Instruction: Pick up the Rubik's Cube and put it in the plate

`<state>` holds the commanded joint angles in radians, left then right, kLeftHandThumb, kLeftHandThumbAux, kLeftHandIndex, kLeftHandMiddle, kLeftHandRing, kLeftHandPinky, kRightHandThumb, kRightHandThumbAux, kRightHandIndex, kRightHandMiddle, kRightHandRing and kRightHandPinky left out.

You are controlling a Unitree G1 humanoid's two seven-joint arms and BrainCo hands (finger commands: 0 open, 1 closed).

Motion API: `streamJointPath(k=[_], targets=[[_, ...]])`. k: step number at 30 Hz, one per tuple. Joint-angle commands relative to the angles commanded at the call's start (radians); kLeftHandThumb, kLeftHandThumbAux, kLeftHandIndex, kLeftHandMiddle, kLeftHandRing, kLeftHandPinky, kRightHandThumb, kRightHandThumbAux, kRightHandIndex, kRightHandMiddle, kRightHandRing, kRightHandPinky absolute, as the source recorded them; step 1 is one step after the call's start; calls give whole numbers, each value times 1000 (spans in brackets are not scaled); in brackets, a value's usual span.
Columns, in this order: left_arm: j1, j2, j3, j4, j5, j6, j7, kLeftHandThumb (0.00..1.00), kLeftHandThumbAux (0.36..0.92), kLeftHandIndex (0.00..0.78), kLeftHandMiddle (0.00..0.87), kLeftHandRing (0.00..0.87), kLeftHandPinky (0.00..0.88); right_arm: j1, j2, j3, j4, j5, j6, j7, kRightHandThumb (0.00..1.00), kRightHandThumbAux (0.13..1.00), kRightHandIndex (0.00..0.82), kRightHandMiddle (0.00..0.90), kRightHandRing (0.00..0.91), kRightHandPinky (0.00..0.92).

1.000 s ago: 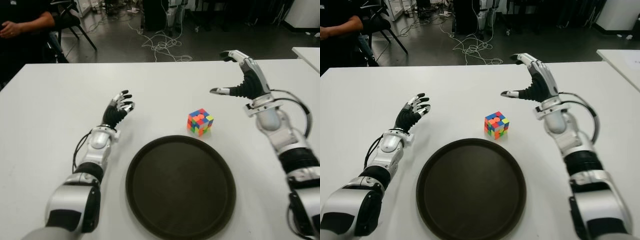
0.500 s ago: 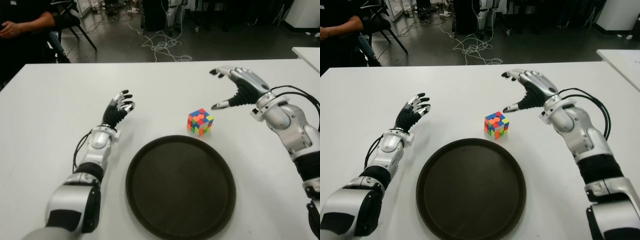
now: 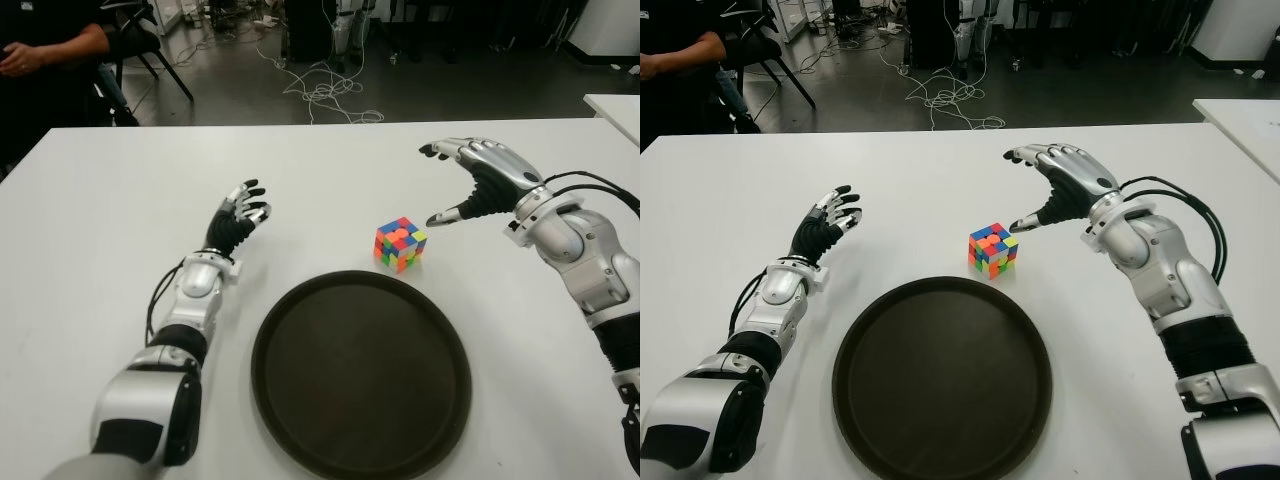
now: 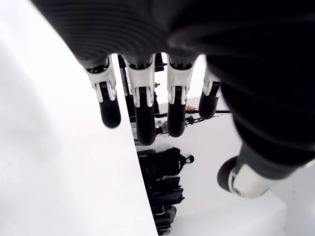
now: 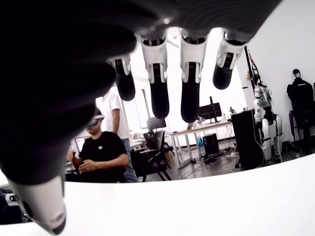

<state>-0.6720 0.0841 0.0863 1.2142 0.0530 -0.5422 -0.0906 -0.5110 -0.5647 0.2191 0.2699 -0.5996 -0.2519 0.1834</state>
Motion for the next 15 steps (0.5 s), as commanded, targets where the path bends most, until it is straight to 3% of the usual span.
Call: streamJointPath(k=[15], targets=[[2,3,-5,0,7,1,5,170,676,123,181,190,169,3,-10,16,-11,4,-4,14,0,746,203,243,225,134]])
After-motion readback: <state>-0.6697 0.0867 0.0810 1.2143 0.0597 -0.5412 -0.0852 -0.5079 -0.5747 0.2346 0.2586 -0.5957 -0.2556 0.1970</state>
